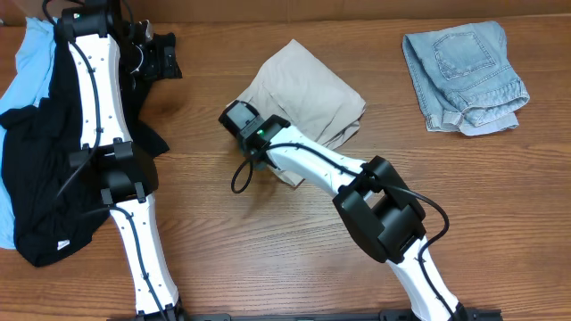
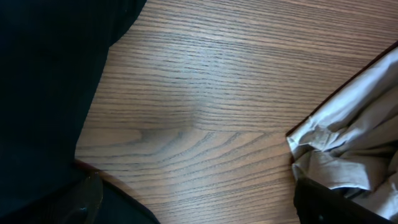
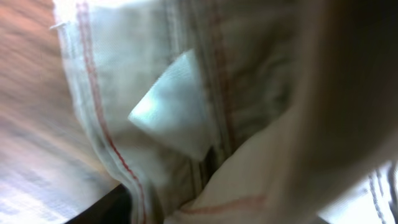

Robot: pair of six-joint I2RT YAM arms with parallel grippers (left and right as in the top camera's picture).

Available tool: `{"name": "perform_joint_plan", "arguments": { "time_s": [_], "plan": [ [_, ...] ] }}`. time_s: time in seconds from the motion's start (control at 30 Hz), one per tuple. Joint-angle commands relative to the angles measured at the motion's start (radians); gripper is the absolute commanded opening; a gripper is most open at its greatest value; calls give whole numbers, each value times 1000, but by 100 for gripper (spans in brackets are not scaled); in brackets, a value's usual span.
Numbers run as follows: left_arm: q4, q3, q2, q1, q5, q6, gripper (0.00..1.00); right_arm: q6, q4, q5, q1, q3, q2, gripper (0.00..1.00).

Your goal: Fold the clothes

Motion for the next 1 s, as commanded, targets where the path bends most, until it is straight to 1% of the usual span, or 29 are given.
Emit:
{"name": "perform_joint_plan", "arguments": {
  "time_s": [0.0, 0.03, 0.07, 0.1, 0.13, 0.27, 0.33, 0.5, 0.6, 0.63, 0.8, 0.97],
  "plan": [
    [2, 14, -29, 0, -5, -9, 100, 6, -9, 47, -65, -2, 42, 43],
    [2, 14, -29, 0, -5, -9, 100, 6, -7, 47, -71, -2, 42, 36],
    [2, 14, -29, 0, -5, -9, 100, 6, -8, 47, -76, 2, 42, 20],
    [2, 14, -29, 0, -5, -9, 100, 7, -15, 47, -77, 8, 42, 8],
    [2, 14, -29, 0, -5, -9, 100, 7, -26, 47, -77, 18, 42, 4],
    [2, 14, -29, 0, -5, -9, 100, 7, -111, 48, -79, 109, 42, 4],
    [2, 14, -29, 0, -5, -9, 100, 34, -157, 58, -82, 168, 42, 4],
    [2, 14, -29, 0, -5, -9, 100, 84, -320, 74, -109, 394, 38, 4],
    [2, 14, -29, 0, -5, -9, 100, 85, -422, 73, -140, 563, 35, 4],
    [2, 14, -29, 0, -5, -9, 100, 85, -474, 73, -160, 657, 35, 4],
    [2, 14, -29, 0, -5, -9, 100, 85, -594, 72, -227, 877, 35, 4],
    [5, 14, -29, 0, -5, -10, 100, 86, -666, 72, -305, 1044, 35, 4]
  ]
}}
